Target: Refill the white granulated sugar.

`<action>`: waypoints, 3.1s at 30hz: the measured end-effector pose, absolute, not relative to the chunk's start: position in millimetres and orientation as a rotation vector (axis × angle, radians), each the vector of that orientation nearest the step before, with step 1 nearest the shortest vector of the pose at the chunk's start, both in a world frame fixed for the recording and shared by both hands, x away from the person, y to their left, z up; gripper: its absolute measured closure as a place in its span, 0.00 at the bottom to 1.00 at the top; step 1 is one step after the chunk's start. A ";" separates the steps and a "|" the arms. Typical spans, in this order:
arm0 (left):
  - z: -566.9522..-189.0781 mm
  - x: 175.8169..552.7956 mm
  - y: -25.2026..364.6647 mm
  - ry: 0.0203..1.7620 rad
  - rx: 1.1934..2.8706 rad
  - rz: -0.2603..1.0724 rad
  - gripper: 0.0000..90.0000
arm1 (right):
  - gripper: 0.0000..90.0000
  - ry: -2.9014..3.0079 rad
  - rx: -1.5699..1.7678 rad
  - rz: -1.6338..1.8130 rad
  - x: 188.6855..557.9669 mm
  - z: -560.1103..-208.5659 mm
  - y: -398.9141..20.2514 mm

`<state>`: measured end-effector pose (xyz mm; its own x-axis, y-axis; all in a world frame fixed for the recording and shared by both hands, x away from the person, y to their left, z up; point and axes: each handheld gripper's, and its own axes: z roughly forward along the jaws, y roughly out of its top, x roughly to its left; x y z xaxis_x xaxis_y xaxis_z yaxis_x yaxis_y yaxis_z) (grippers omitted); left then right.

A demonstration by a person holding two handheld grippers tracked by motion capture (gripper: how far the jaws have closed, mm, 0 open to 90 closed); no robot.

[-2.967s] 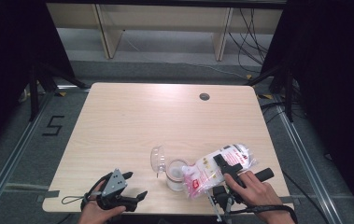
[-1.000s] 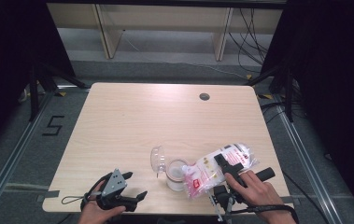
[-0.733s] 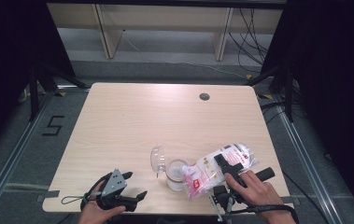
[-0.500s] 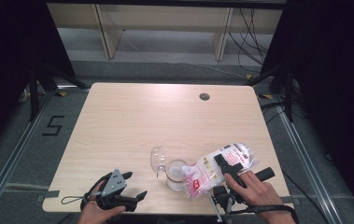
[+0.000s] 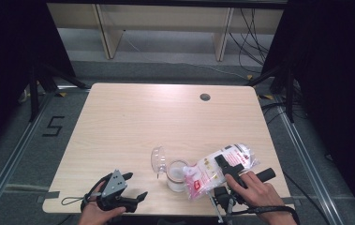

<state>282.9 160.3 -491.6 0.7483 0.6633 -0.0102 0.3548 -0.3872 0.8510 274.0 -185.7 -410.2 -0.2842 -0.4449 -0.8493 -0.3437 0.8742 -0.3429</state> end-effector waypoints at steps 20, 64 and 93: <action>-492.1 281.5 159.3 0.798 1.996 0.402 0.19 | 0.62 1.884 -0.602 -0.116 274.0 -409.0 -185.4; -492.6 281.8 159.2 0.794 1.993 0.396 0.19 | 0.65 1.930 -0.543 -0.093 273.8 -407.9 -189.4; -493.1 281.8 158.6 0.797 1.987 0.394 0.19 | 0.66 1.945 -0.514 -0.046 274.8 -409.2 -191.8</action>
<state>281.8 158.6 -493.1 0.7380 0.6734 -0.0421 0.3762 -0.3589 0.8542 274.8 -191.8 -409.2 -0.3337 -0.3731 -0.8657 -0.3319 0.9060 -0.2626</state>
